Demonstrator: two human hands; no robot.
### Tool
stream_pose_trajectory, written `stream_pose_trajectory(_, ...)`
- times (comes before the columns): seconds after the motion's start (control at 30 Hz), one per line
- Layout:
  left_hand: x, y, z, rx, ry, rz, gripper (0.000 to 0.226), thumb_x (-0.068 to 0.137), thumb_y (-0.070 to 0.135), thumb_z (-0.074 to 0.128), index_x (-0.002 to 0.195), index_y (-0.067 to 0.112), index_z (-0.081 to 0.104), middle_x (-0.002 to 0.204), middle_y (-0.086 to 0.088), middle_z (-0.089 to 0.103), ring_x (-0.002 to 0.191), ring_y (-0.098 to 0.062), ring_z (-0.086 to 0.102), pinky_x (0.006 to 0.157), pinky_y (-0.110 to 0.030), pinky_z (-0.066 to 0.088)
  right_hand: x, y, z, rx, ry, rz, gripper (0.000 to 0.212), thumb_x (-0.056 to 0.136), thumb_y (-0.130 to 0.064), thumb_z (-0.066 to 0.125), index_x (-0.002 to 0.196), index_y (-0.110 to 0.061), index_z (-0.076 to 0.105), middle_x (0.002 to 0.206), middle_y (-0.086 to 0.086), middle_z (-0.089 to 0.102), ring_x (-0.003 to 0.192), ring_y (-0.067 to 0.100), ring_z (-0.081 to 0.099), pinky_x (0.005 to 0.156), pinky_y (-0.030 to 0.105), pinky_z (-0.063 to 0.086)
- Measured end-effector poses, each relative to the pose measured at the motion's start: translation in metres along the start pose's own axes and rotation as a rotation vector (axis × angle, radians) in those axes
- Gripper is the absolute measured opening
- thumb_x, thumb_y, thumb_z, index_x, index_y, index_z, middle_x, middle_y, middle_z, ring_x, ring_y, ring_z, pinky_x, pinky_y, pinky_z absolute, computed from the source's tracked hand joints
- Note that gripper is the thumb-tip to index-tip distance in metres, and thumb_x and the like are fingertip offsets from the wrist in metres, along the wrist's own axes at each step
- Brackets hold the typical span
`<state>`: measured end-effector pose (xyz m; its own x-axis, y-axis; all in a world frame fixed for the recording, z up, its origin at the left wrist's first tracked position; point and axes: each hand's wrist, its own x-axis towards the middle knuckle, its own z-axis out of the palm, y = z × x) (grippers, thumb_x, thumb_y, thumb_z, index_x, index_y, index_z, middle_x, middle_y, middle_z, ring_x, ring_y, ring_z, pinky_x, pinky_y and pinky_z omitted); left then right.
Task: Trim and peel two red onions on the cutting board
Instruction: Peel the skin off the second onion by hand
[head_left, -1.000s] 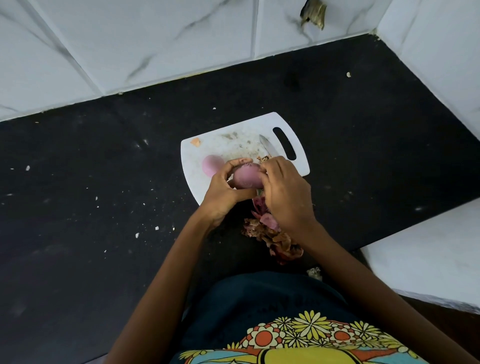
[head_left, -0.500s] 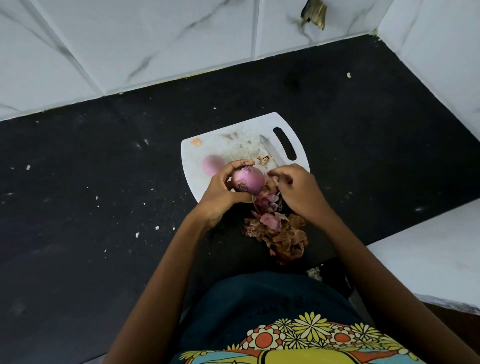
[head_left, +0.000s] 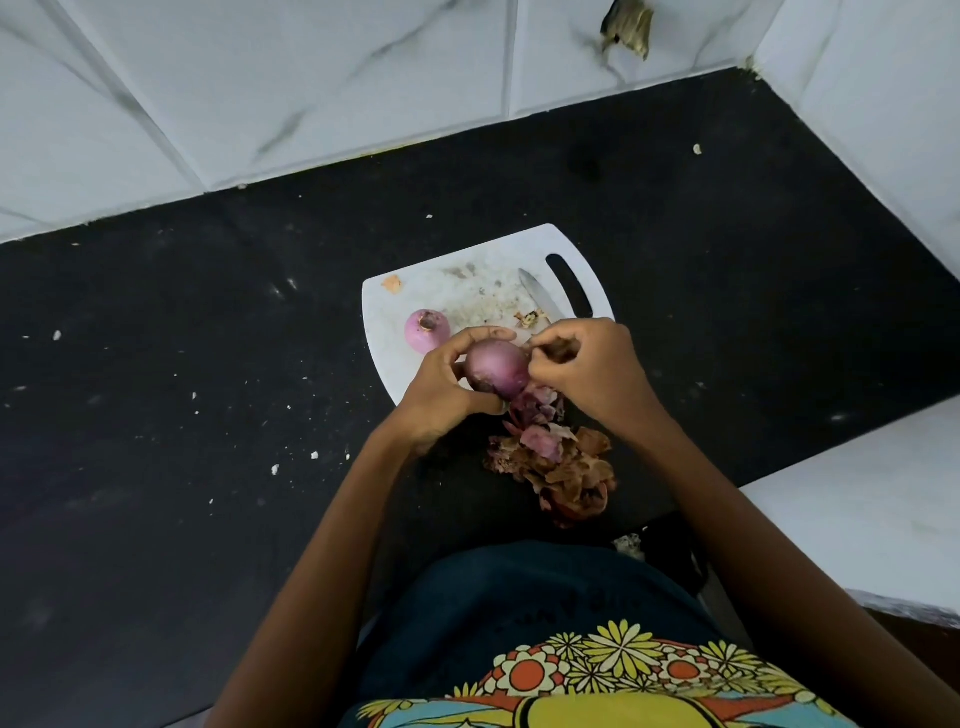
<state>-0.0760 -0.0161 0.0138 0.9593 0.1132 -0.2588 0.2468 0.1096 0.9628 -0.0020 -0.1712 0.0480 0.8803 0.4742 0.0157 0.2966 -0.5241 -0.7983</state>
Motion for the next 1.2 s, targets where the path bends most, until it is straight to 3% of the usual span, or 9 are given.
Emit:
stream_pose_trajectory(0.17,0.001,0.001,-0.001,0.029,0.014,-0.007,0.070,0.059,-0.022,0.072,0.109,0.026,0.063,0.118,0.002,0.063,0.103,-0.015,0.063,0.075,-0.020,0.053,-0.004,-0.002,0.002,0.018,-0.108,0.016,0.031,0.074,-0.022,0.080,0.100,-0.009,0.071,0.088,-0.001,0.072,0.071,0.000,0.066,0.066,0.010,0.052)
stream_pose_trajectory(0.3,0.000,0.002,-0.002,0.089,0.009,0.020,0.070,0.058,-0.023,0.071,0.108,0.025,0.063,0.116,0.004,0.063,0.103,-0.011,0.062,0.077,-0.018,0.052,-0.006,-0.004,0.009,-0.046,-0.081,0.015,0.034,0.069,-0.022,0.081,0.096,-0.006,0.070,0.084,0.003,0.072,0.073,0.013,0.068,0.073,0.032,0.058)
stream_pose_trajectory(0.37,0.000,0.001,-0.001,0.095,0.011,0.019,0.069,0.058,-0.023,0.071,0.109,0.024,0.063,0.116,0.003,0.063,0.104,-0.012,0.062,0.077,-0.019,0.052,-0.004,-0.004,0.010,-0.057,-0.089,0.021,0.032,0.066,-0.021,0.080,0.093,-0.006,0.071,0.081,0.004,0.072,0.073,0.014,0.069,0.073,0.036,0.058)
stream_pose_trajectory(0.63,0.000,-0.002,-0.003,0.061,-0.019,-0.015,0.070,0.058,-0.023,0.072,0.111,0.022,0.063,0.115,0.002,0.063,0.103,-0.014,0.063,0.077,-0.023,0.054,0.000,0.001,0.000,-0.008,-0.163,0.016,0.023,0.070,-0.013,0.077,0.092,-0.007,0.076,0.079,0.000,0.074,0.071,0.004,0.069,0.071,0.021,0.057)
stream_pose_trajectory(0.77,0.000,-0.002,-0.005,0.027,-0.022,-0.031,0.070,0.059,-0.022,0.074,0.112,0.023,0.063,0.117,0.002,0.063,0.104,-0.018,0.063,0.077,-0.024,0.055,0.003,0.007,-0.003,0.021,-0.110,-0.001,0.014,0.076,-0.006,0.071,0.089,-0.008,0.076,0.078,-0.001,0.073,0.070,0.002,0.066,0.068,0.007,0.050)
stream_pose_trajectory(0.83,0.000,-0.001,-0.003,0.020,-0.021,-0.032,0.070,0.059,-0.022,0.074,0.111,0.024,0.063,0.116,0.003,0.063,0.103,-0.016,0.064,0.076,-0.024,0.054,0.003,0.010,0.000,0.034,-0.072,0.021,0.012,0.079,-0.005,0.069,0.089,-0.008,0.075,0.079,0.001,0.072,0.072,0.007,0.068,0.070,0.011,0.053)
stream_pose_trajectory(0.97,0.001,-0.002,-0.002,-0.019,0.010,-0.032,0.071,0.059,-0.022,0.073,0.110,0.026,0.063,0.117,0.001,0.062,0.104,-0.018,0.064,0.076,-0.024,0.054,-0.004,0.009,0.008,0.168,-0.005,0.061,0.016,0.087,-0.022,0.067,0.094,-0.007,0.071,0.082,0.001,0.072,0.075,0.014,0.070,0.074,0.038,0.059)
stream_pose_trajectory(1.07,0.001,-0.002,-0.003,-0.020,0.023,-0.024,0.070,0.060,-0.023,0.072,0.111,0.024,0.063,0.115,0.002,0.064,0.100,-0.014,0.065,0.074,-0.022,0.054,-0.012,0.005,0.013,0.122,-0.006,-0.027,0.028,0.078,-0.027,0.077,0.097,-0.008,0.068,0.095,0.000,0.069,0.083,0.012,0.067,0.076,0.031,0.057)
stream_pose_trajectory(1.2,0.002,-0.002,-0.002,-0.019,0.029,-0.025,0.070,0.059,-0.022,0.072,0.113,0.021,0.061,0.116,0.001,0.062,0.101,-0.014,0.064,0.074,-0.022,0.054,-0.013,0.006,0.021,0.095,0.084,-0.061,0.016,0.080,-0.015,0.075,0.089,-0.003,0.067,0.093,0.005,0.067,0.081,0.011,0.066,0.073,0.024,0.056)
